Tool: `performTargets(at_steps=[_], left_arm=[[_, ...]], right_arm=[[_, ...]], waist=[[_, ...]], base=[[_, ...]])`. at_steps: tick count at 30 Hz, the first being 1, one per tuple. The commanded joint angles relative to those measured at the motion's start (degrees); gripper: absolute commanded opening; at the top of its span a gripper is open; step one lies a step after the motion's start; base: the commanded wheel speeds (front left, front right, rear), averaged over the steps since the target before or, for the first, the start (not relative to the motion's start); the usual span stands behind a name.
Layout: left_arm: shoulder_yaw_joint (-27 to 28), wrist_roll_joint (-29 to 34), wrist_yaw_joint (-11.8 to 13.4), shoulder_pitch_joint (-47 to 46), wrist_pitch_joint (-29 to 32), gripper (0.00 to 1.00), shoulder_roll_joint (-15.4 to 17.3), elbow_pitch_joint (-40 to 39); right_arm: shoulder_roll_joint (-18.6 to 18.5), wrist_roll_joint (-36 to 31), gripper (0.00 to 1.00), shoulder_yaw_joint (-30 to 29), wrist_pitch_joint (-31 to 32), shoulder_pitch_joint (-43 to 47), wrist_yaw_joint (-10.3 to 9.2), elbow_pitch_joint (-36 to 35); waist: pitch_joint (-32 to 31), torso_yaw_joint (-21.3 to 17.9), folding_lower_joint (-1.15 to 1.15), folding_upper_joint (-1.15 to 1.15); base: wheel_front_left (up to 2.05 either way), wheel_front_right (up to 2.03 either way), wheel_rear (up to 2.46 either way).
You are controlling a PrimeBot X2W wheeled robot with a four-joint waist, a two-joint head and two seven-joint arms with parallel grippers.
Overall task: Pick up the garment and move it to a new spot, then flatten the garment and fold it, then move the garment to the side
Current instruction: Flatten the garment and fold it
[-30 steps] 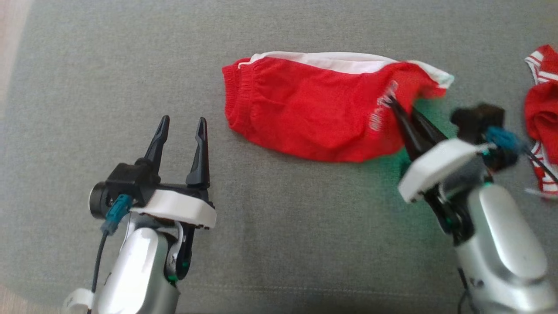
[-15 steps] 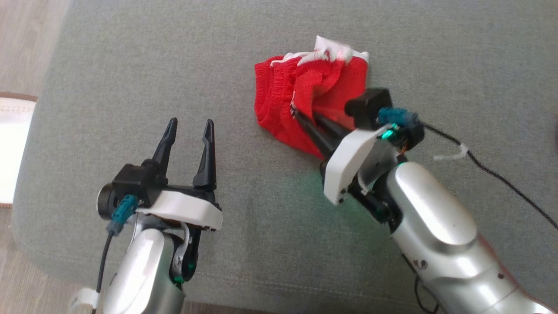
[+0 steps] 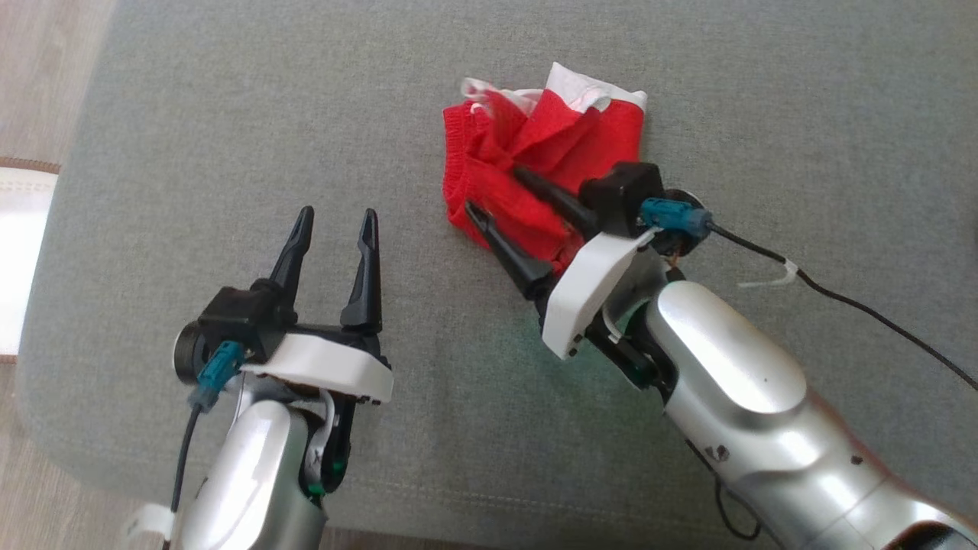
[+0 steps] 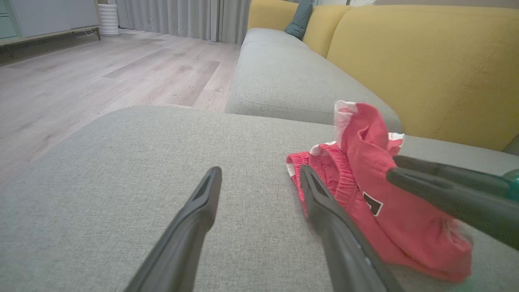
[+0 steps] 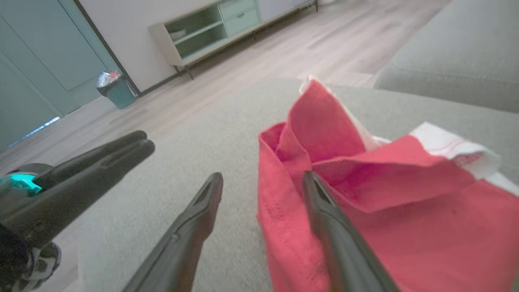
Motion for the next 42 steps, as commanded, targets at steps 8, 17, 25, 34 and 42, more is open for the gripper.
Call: performTargets(at_steps=[8,17,25,34,42], left_arm=[[2.34,1.05,0.52,-1.43,-0.29,1.0,0.93,-1.74],[4.63,3.12,0.74,0.0,-0.29,1.0,1.89,-2.04],[5.7,3.81,0.65,1.38,-0.29,1.0,2.78,-1.98],[6.12,4.21,0.92,2.11,-0.29,1.0,3.39,-1.73],[6.08,4.08,1.01,2.51,-0.29,1.0,3.5,-1.51]], right_arm=[[1.38,-2.51,1.0,-1.28,-10.74,0.4,-0.05,-5.52],[-2.81,-8.57,1.0,-19.35,-15.4,11.82,-0.05,-13.12],[-1.93,-13.06,1.0,-31.76,-12.71,24.03,-0.05,-21.19],[0.07,-14.65,1.0,-35.37,-10.44,30.24,-0.05,-26.7],[0.8,-15.03,1.0,-36.23,-9.47,31.58,-0.05,-28.35]], waist=[[-0.83,-1.55,0.0,0.0],[-2.77,-4.77,0.0,0.0],[-4.52,-6.85,0.0,0.0],[-5.12,-7.76,0.0,0.0],[-5.68,-7.91,0.0,0.0]], base=[[0.0,0.0,0.0],[0.0,0.0,0.0],[0.0,0.0,0.0],[0.0,0.0,0.0],[0.0,0.0,0.0]])
